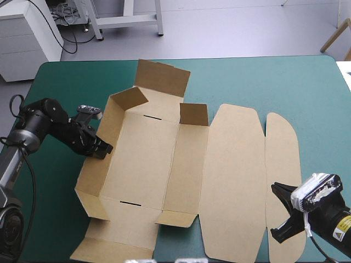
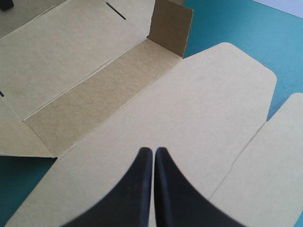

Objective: Fold the box

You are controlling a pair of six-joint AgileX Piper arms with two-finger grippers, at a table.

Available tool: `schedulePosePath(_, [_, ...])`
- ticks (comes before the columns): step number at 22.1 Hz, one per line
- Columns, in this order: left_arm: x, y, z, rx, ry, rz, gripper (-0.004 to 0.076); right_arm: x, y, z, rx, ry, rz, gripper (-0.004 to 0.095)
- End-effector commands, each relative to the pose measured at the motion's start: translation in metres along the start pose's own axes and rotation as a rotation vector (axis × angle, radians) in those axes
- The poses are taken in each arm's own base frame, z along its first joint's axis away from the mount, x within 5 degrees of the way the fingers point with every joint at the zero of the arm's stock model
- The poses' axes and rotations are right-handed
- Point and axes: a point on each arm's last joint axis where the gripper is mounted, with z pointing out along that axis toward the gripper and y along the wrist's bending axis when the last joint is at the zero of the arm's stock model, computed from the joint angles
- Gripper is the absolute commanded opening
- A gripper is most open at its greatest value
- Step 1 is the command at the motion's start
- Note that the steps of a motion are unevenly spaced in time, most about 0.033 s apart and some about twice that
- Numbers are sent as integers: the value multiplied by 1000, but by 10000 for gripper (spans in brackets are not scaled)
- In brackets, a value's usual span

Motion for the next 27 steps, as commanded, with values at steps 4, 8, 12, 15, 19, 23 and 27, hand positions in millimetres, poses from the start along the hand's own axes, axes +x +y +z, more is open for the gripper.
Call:
schedulePosePath(4, [-51,-57,-42,-365,-2,452,-10,-13,-2,-3,23,-84,3,-19])
schedulePosePath(8, [-85,-90,-52,-672,-94,709,-10,-13,-2,-3,23,-84,3,-19])
schedulePosePath(12, [-102,-132,-45,-814,-232,942,-10,-13,-2,-3,22,-83,3,-19])
schedulePosePath(15, [-103,-156,-33,-784,-285,1024,-10,-13,-2,-3,22,-83,12,-19])
schedulePosePath(19, [-96,-179,-11,-742,-317,1119,-10,-13,-2,-3,22,-83,17,-19])
schedulePosePath(23, [-89,-184,1,-789,-296,1151,-10,-13,-3,-3,25,-82,14,-19])
schedulePosePath(27, [-81,-192,3,-851,-370,1173,-10,-13,-3,-3,28,-81,19,-19])
